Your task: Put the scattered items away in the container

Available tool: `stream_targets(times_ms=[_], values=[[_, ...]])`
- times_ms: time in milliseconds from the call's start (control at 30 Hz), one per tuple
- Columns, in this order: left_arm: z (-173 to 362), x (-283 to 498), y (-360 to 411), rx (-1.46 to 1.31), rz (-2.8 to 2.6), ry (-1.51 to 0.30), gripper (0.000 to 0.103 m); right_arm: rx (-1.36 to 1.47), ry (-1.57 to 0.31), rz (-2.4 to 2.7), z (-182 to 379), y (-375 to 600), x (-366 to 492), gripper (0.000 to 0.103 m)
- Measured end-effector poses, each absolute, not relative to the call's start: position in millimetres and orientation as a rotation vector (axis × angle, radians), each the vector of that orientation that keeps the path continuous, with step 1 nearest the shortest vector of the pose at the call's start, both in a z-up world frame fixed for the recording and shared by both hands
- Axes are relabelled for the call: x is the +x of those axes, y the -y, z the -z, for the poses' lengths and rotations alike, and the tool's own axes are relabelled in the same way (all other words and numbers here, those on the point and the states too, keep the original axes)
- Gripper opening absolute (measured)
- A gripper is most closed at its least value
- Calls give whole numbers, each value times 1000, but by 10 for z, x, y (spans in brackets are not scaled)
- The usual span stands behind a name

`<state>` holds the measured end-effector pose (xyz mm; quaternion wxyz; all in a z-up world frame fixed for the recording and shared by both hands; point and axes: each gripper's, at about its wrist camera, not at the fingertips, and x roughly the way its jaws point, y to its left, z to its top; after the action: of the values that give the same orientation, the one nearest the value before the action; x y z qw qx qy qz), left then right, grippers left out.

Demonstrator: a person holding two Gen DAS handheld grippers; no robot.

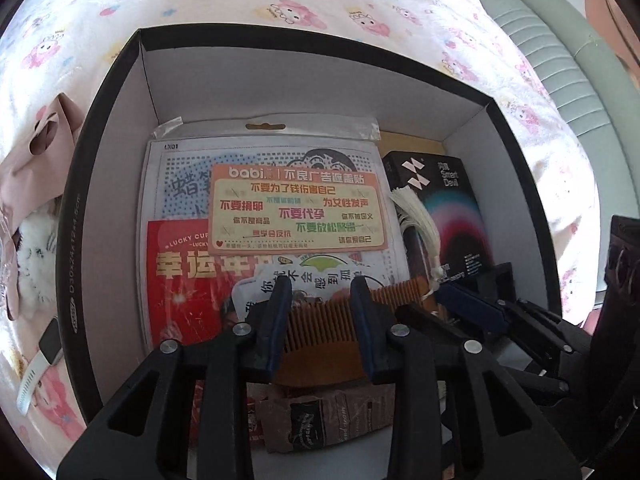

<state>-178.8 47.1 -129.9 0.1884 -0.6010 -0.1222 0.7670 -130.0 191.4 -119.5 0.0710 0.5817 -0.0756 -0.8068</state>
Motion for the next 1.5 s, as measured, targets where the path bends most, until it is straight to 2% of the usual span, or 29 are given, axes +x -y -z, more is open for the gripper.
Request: stream_targets(times_ms=[67,167,400,467,567,933,1167,1267,1400,1500], values=[[1249,-1742,-402,-1645,-2173,384,30,1738,266,2417,1185,-1943,-1267,39],[1095,-1614,-332,-1544,-2273,338,31,1714,346,2427,1152,-1997,-1185,38],[754,-1290,-212,-1350,-2339,374,31,1594,411,2520,876,-2034,-966,38],[688,-1225,-194,-1311,-2343,391,32,1565,383,2552,796,-1992,-920,38],[637,-1095,-173,-1288,-2337,421,41,1522,332,2594,678,-1919,-844,38],[354,-530,289,-1290,-2458,482,39,1389,213,2523,432,-1416,-540,38],[431,-294,1201,-1372,-2507,756,41,1358,66,2342,458,-694,-536,38],[567,-227,1667,-1448,-2573,863,41,1355,96,2240,487,-417,-602,38],[842,-183,2244,-1496,-2574,1109,41,1419,74,2116,638,12,-762,38],[1059,-238,2545,-1568,-2538,1187,40,1489,58,2022,822,302,-868,38]])
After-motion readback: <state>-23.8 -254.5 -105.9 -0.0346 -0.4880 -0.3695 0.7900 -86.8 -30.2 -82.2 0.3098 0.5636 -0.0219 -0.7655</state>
